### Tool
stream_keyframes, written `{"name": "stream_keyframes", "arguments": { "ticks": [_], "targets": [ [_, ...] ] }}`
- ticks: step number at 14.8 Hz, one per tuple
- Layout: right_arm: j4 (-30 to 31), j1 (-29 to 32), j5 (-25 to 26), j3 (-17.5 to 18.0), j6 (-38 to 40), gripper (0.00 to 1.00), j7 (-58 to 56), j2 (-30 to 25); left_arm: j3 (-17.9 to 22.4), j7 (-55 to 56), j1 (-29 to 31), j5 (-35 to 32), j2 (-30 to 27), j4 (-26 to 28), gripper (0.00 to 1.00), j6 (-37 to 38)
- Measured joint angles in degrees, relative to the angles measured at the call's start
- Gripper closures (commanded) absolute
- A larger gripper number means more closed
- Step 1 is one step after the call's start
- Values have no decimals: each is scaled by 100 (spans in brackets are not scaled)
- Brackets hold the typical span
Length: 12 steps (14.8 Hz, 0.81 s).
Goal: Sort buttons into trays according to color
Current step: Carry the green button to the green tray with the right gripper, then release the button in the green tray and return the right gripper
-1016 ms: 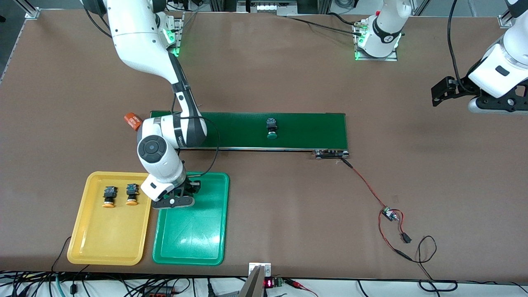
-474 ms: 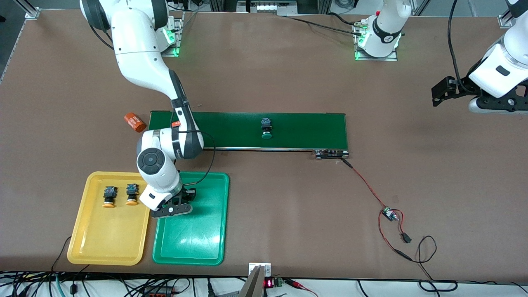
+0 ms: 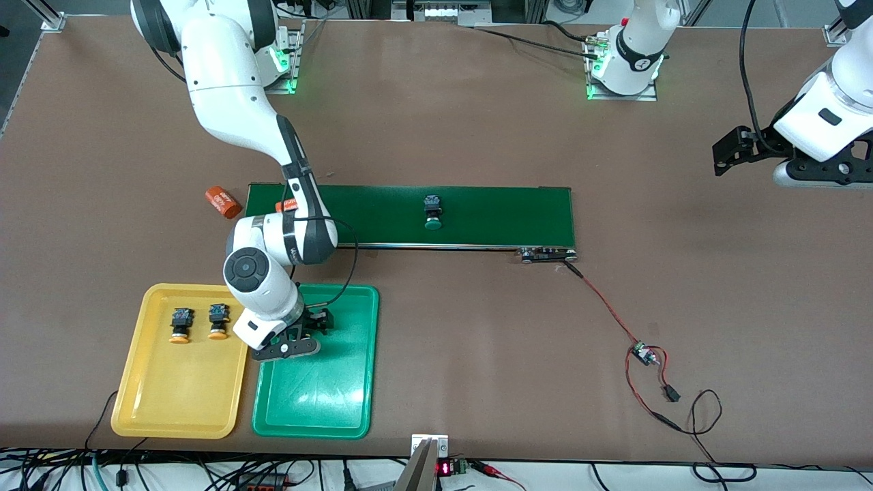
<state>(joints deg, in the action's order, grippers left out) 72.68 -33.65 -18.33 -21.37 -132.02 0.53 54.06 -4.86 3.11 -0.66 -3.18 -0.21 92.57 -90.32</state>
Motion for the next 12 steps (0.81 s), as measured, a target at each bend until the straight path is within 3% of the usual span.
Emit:
{"name": "stream_keyframes", "arguments": {
  "ticks": [7,12],
  "targets": [
    [89,-126,-20,7,2056,0,403,-1182,8,0,8,0,0,-2,0,18],
    [809,-502,-16,24,2512,0,1135,-1831,20,0,18,0,0,-3,0,34]
  ]
}}
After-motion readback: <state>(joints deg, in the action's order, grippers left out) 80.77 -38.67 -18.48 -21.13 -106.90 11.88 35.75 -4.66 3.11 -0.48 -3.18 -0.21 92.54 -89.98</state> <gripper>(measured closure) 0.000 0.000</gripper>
